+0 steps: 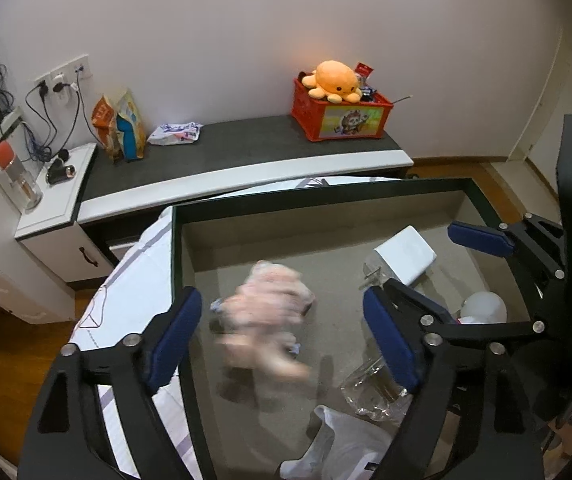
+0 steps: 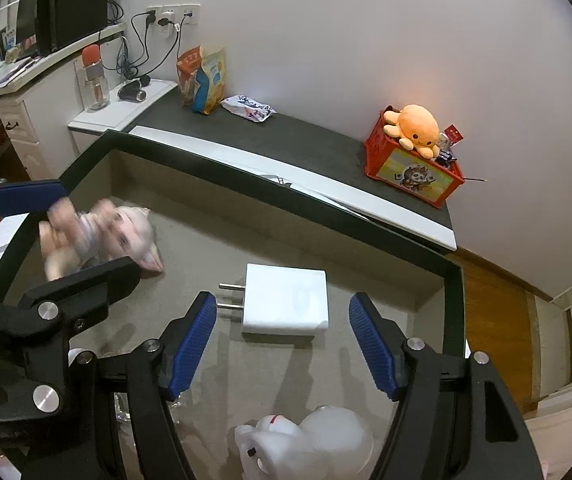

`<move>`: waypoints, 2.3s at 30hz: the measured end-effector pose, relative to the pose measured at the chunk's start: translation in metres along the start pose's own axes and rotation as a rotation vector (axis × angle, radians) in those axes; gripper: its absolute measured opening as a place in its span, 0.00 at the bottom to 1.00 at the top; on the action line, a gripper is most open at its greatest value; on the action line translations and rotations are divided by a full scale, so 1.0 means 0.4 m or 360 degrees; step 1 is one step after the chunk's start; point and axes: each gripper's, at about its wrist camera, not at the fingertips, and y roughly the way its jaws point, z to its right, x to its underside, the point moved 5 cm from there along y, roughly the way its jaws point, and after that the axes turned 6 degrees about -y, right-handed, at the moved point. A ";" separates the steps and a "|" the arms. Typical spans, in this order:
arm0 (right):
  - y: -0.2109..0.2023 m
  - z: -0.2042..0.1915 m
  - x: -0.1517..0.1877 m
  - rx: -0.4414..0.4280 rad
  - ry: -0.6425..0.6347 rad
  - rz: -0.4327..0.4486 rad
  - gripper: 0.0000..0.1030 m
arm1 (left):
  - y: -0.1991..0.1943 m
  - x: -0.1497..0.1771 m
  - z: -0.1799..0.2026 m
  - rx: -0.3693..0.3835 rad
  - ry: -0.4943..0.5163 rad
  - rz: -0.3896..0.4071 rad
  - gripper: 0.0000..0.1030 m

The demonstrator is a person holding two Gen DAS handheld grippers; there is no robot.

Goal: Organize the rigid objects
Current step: 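Open both tools to drop the doll and charger into the box, then withdraw both tools from the box toward the remaining items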

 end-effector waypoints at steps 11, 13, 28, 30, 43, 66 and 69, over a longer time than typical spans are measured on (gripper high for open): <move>-0.067 0.003 0.006 0.0030 0.0024 0.0069 0.76 | -0.063 0.009 0.007 0.0060 -0.0047 0.0030 0.92; -0.090 -0.002 0.010 0.0030 0.0022 0.0087 0.76 | -0.098 0.015 0.018 0.0086 -0.0028 0.0063 0.94; -0.370 -0.035 0.188 -0.0092 0.0097 0.0286 0.76 | -0.439 0.204 -0.008 0.0048 0.0029 0.0356 1.00; -0.417 -0.045 0.231 -0.0120 0.0120 0.0324 0.76 | -0.478 0.241 -0.015 0.0020 0.0009 0.0377 1.00; -0.565 -0.109 0.445 -0.0170 0.0272 0.0429 0.77 | -0.604 0.488 0.033 -0.0036 -0.0053 0.0427 1.00; -0.443 -0.162 0.551 -0.0178 0.0292 0.0238 0.77 | -0.501 0.625 0.025 -0.0136 -0.0021 0.0195 1.00; -0.411 -0.156 0.545 -0.0178 0.0289 0.0215 0.77 | -0.485 0.621 0.030 -0.0115 -0.0017 0.0182 1.00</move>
